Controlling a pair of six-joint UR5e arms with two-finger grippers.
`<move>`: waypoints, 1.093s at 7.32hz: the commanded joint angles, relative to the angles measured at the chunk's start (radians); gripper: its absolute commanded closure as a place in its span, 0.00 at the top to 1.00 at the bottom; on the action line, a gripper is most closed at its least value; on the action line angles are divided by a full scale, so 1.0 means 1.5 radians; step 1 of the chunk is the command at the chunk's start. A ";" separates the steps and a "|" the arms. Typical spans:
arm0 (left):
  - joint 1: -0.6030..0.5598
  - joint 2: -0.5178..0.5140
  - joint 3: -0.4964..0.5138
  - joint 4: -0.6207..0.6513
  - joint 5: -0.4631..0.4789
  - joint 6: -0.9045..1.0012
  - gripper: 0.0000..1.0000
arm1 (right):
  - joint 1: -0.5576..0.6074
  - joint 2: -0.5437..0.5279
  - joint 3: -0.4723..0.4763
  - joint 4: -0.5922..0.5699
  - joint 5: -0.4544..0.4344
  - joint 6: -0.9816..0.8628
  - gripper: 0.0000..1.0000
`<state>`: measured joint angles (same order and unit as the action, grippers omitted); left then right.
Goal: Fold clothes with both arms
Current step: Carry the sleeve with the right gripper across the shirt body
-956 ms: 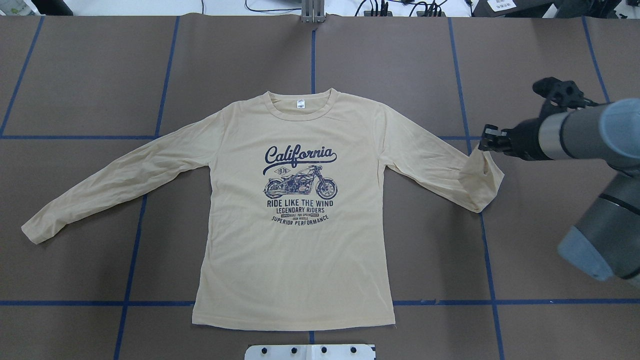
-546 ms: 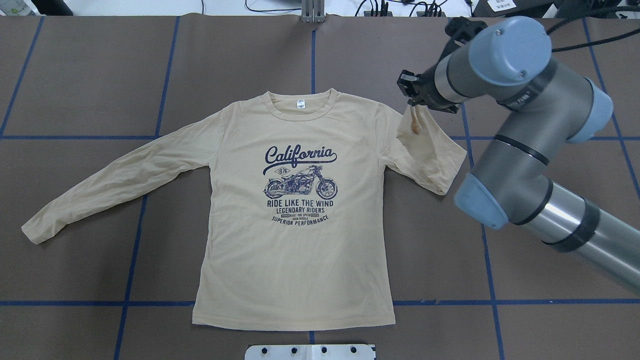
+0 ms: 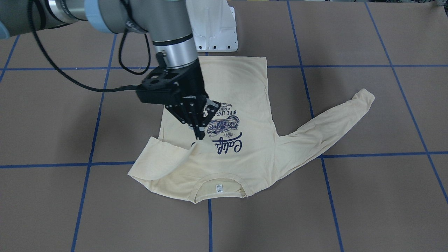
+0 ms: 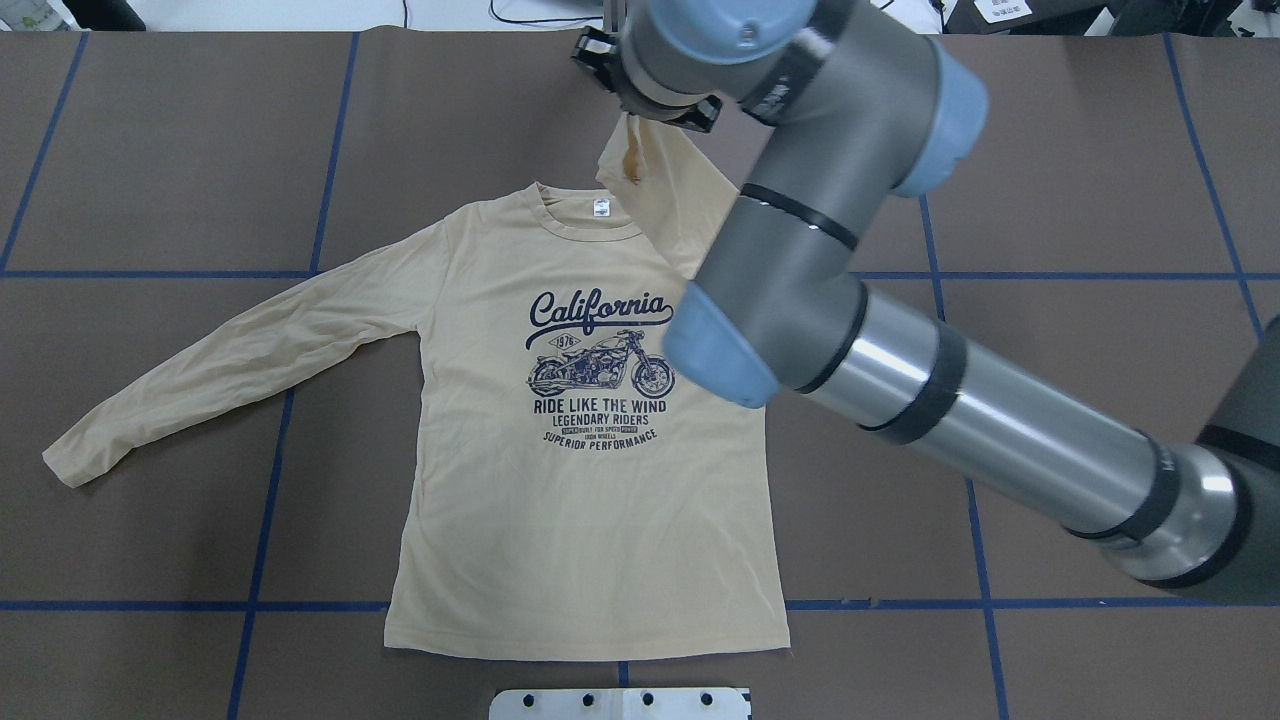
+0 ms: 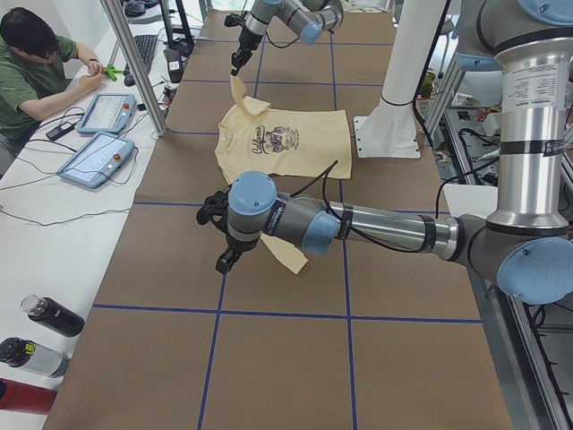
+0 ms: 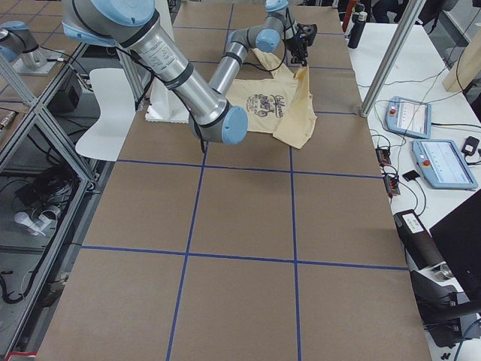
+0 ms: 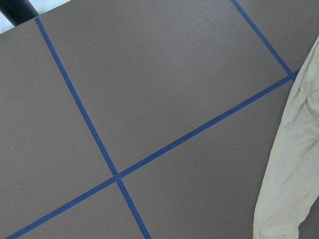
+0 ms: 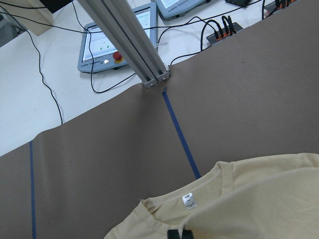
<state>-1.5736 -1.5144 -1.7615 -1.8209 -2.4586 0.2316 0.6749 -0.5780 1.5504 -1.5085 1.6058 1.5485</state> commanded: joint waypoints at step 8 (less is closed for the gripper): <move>0.001 -0.004 0.041 -0.058 -0.070 -0.007 1.00 | -0.027 0.270 -0.401 0.090 0.028 0.036 1.00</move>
<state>-1.5723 -1.5202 -1.7274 -1.8565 -2.5274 0.2264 0.5704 -0.1639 0.9489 -1.3531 1.5329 1.6310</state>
